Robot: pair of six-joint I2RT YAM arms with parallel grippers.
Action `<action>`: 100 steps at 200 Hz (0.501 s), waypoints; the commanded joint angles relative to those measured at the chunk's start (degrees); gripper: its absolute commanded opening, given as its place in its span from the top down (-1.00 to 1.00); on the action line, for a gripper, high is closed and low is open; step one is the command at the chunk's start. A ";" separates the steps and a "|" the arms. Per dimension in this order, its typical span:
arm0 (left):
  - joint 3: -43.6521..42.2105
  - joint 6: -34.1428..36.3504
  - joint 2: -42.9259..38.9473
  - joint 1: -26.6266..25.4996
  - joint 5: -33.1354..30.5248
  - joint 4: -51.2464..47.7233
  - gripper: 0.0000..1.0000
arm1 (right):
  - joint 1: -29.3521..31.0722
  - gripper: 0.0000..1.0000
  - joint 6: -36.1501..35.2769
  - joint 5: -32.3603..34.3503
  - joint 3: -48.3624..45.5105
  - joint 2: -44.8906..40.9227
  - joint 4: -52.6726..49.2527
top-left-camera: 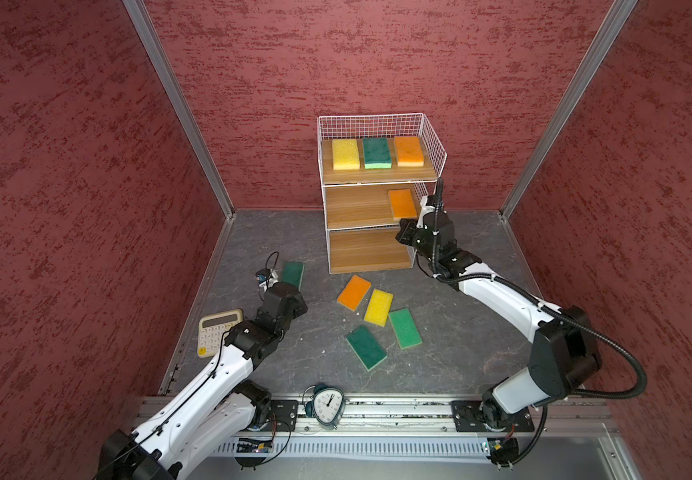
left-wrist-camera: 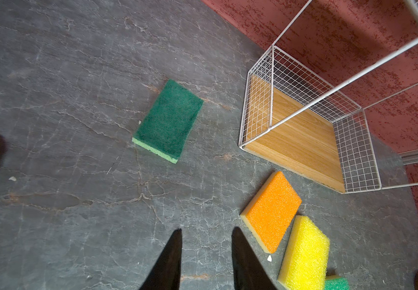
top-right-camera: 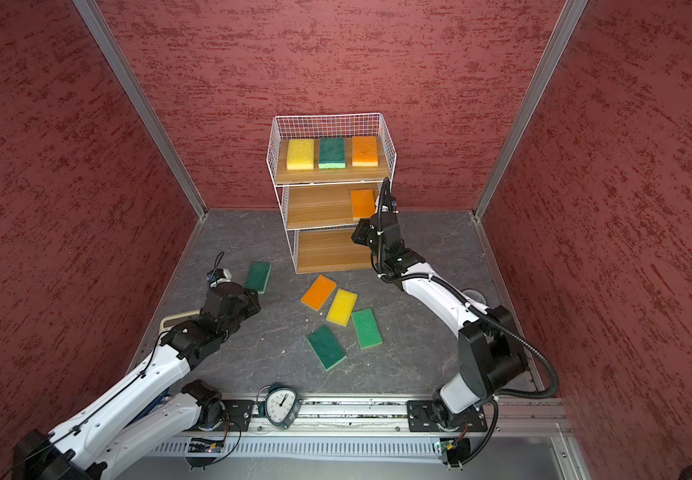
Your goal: Place and organize the cleaning sponges onto the shelf
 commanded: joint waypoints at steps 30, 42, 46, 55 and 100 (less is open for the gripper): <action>-0.97 0.07 -0.18 0.62 0.28 1.79 0.31 | -0.11 1.00 -0.35 0.65 2.45 -1.33 1.83; -0.99 -0.06 -0.10 0.55 0.23 2.02 0.31 | -0.11 1.00 -0.58 1.31 2.96 -0.96 0.99; -1.08 -0.08 -0.04 0.55 0.27 2.03 0.31 | -0.06 1.00 -0.54 1.47 3.10 -0.88 0.90; -1.15 -0.17 -0.06 0.55 0.36 2.00 0.31 | -0.11 1.00 -0.32 1.47 2.75 -0.92 1.25; -1.03 -0.08 0.12 0.77 0.54 1.84 0.31 | -0.11 1.00 -0.33 1.19 1.98 -0.91 2.46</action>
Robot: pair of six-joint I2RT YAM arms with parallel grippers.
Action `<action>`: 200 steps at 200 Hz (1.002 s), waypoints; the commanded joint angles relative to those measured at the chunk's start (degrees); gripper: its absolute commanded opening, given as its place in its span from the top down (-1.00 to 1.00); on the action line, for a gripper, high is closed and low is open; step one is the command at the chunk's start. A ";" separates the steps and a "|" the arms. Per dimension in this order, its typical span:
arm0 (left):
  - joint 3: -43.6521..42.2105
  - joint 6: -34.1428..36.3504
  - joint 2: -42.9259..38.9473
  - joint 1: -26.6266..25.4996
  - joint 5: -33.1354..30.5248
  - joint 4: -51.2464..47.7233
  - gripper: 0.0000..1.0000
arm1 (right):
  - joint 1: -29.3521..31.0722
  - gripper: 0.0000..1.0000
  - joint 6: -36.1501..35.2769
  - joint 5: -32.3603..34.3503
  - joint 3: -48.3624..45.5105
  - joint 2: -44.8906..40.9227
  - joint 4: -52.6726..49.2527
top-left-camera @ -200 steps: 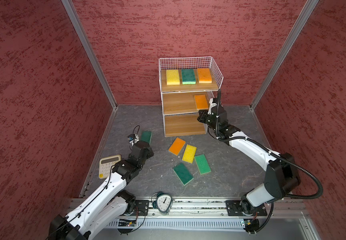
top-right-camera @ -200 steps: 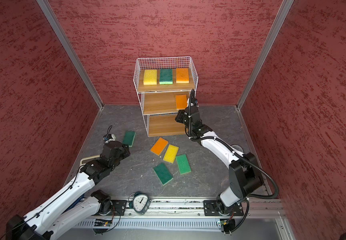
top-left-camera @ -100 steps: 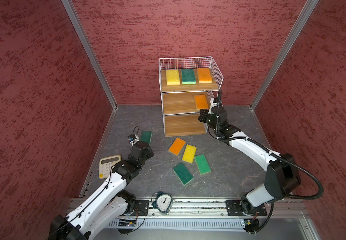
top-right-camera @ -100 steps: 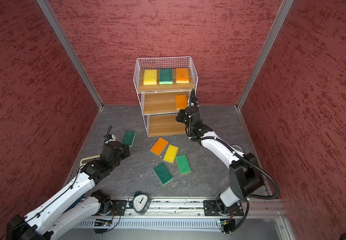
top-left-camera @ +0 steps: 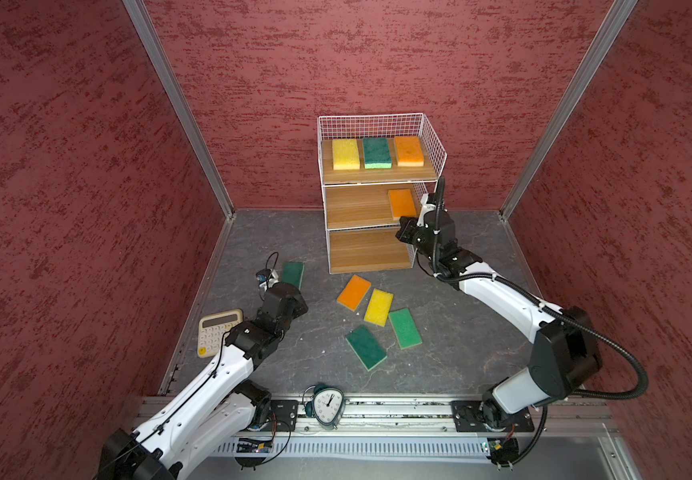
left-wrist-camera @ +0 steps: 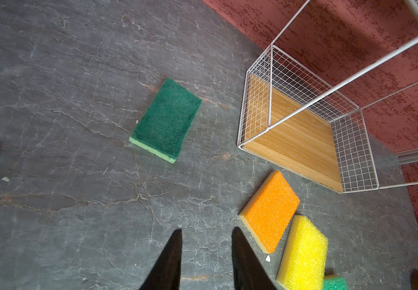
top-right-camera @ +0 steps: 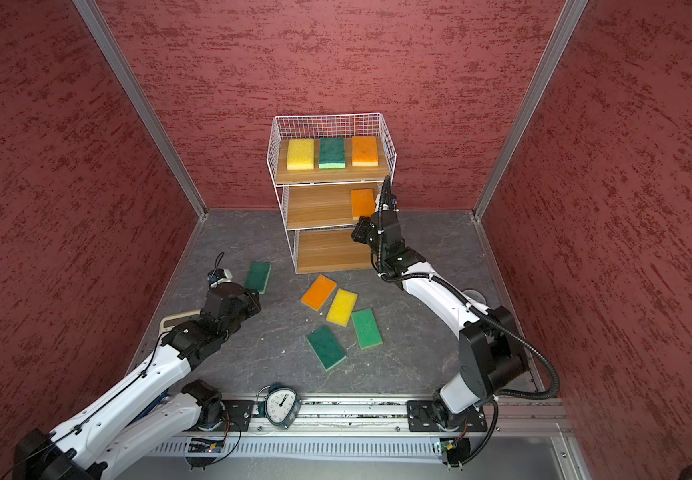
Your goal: Place and organize the cleaning sponges onto the shelf
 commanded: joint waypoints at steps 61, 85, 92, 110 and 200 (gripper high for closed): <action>-0.95 -0.86 -0.04 0.48 0.25 0.91 0.31 | -0.11 1.00 -0.11 2.12 1.86 0.48 1.75; -0.99 -0.91 -0.04 0.51 0.28 1.02 0.31 | -0.13 1.00 -0.06 2.57 2.07 0.90 1.57; -0.98 -0.88 -0.03 0.47 0.27 1.09 0.31 | -0.10 1.00 0.03 2.53 2.25 1.20 1.45; -1.12 -0.85 -0.03 0.46 0.37 1.27 0.31 | -0.11 1.00 0.21 2.47 2.60 1.94 1.35; -1.77 -1.13 0.27 0.51 0.65 1.80 0.31 | -0.18 1.00 -0.32 3.18 4.43 3.39 1.98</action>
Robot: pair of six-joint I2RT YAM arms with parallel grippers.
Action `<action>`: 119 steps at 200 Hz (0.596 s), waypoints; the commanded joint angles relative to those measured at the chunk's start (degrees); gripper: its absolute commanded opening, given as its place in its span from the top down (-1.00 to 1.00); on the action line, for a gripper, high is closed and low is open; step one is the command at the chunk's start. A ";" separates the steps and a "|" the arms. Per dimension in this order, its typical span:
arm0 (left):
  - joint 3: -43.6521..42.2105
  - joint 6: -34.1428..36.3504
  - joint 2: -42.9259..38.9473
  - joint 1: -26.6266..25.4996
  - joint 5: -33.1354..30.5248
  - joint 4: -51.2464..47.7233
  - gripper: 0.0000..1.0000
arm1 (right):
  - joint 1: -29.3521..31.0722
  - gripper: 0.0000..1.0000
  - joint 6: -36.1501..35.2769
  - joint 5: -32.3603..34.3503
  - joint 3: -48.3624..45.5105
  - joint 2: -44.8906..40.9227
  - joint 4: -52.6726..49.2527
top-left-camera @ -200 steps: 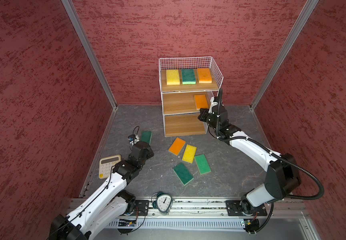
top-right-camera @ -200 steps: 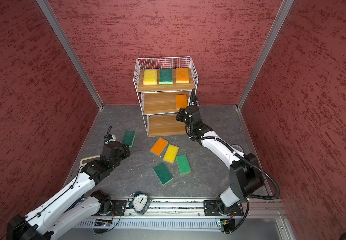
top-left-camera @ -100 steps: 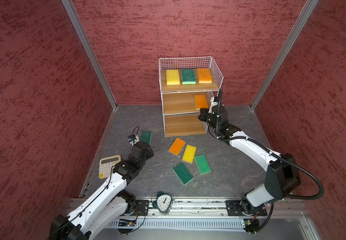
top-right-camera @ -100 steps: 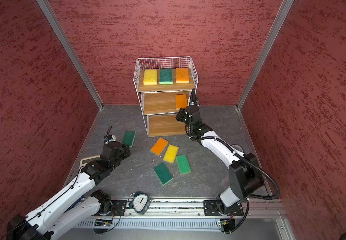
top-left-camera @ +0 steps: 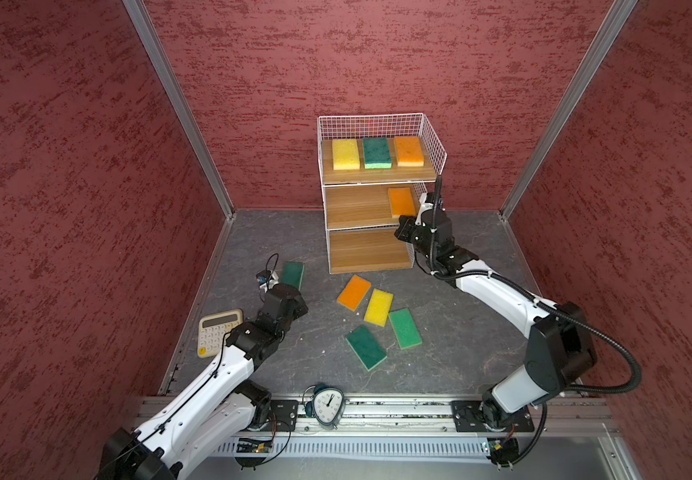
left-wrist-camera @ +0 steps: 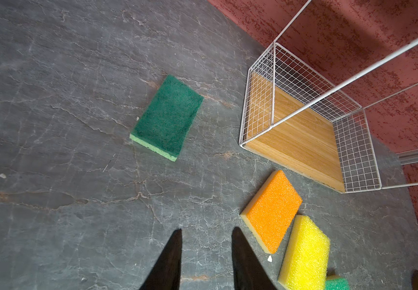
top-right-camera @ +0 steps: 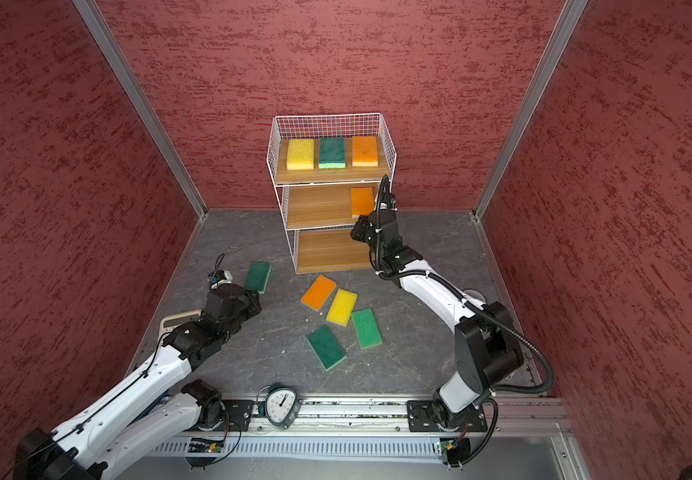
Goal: Place and organize the cleaning sponges onto the shelf
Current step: 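Open the right gripper and draw it back from the shelf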
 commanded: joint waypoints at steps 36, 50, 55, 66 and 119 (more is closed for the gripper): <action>-0.66 -0.71 0.22 0.45 0.70 1.08 0.31 | -0.22 1.00 -0.46 2.78 3.84 2.03 0.54; -0.69 -0.65 0.45 0.50 0.70 1.17 0.31 | -0.22 1.00 -0.50 2.81 3.96 2.24 0.58; -0.72 -0.70 0.40 0.49 0.70 1.29 0.31 | -0.15 1.00 -0.47 3.00 3.97 2.25 0.43; -0.65 -0.69 0.59 0.55 0.74 1.34 0.31 | -0.20 1.00 -0.47 3.58 3.93 2.16 0.16; -0.52 -0.66 1.51 0.49 1.31 1.70 0.31 | -0.23 1.00 -1.22 3.41 3.60 1.94 -0.22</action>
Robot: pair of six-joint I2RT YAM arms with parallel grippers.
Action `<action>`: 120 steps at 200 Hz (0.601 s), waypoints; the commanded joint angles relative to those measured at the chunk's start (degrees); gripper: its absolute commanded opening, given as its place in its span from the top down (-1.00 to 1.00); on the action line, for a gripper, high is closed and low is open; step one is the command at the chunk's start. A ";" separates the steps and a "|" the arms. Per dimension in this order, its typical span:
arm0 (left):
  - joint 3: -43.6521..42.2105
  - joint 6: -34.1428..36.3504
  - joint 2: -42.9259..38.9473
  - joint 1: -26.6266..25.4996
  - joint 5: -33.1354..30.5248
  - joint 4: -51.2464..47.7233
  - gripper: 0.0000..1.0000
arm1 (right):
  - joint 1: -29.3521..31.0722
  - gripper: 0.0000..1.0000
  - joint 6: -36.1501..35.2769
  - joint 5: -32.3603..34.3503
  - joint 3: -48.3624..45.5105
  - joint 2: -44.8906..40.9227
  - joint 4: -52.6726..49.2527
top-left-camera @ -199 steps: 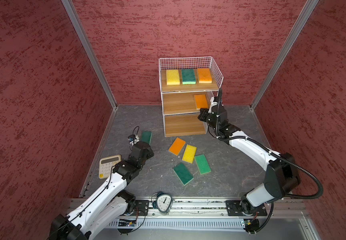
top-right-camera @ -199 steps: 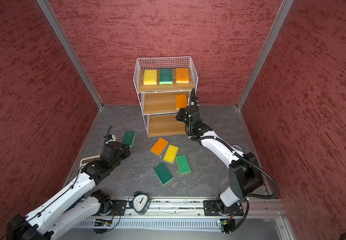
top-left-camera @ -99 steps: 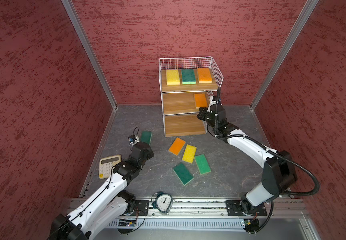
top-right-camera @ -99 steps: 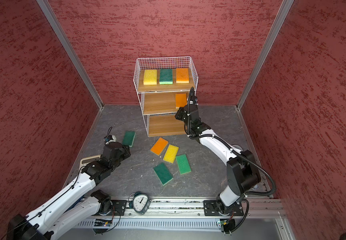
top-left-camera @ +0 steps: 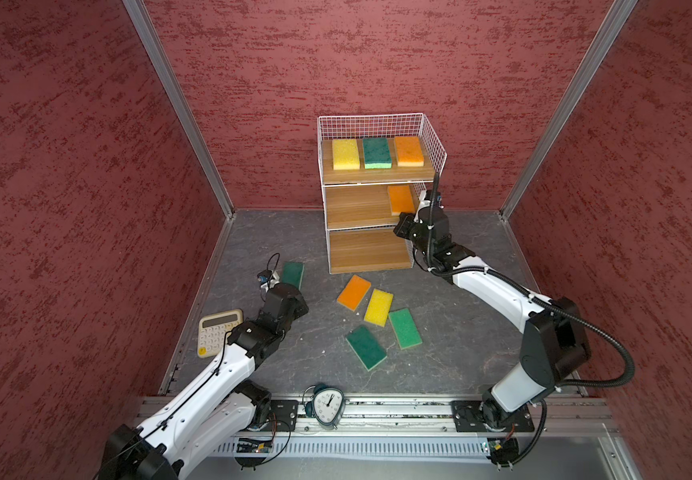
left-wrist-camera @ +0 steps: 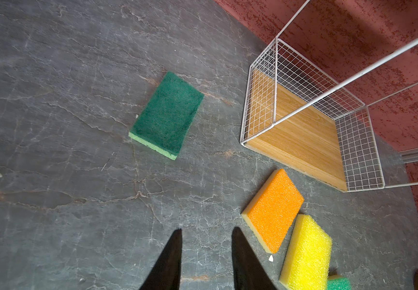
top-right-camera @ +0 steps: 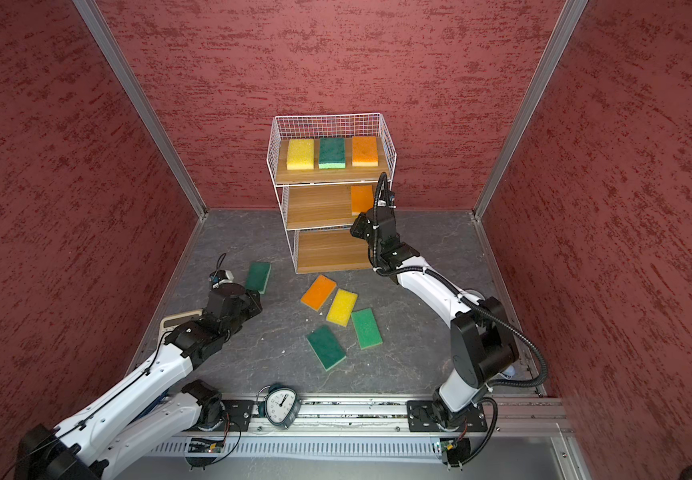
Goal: Place and organize the cleaning sponges onto the shelf
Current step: 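Open the right gripper and draw it back from the shelf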
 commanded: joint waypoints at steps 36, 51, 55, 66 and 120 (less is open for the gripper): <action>-0.39 -0.75 0.34 0.31 0.99 1.04 0.31 | -0.20 1.00 -1.37 1.12 -0.41 -1.87 0.34; -0.15 -0.75 0.31 0.32 0.99 0.80 0.31 | -0.19 1.00 -1.90 1.10 -1.29 -3.21 0.29; -0.06 -0.67 0.34 0.38 1.02 0.62 0.31 | -0.20 1.00 -1.92 1.06 -1.50 -3.66 0.23; 0.15 -0.55 0.35 0.35 1.03 0.27 0.31 | -0.20 1.00 -2.01 0.79 -2.16 -4.93 0.10; 2.45 0.38 -0.72 0.14 0.00 -4.27 0.30 | -0.20 0.96 -3.39 0.48 -6.05 -13.03 -2.12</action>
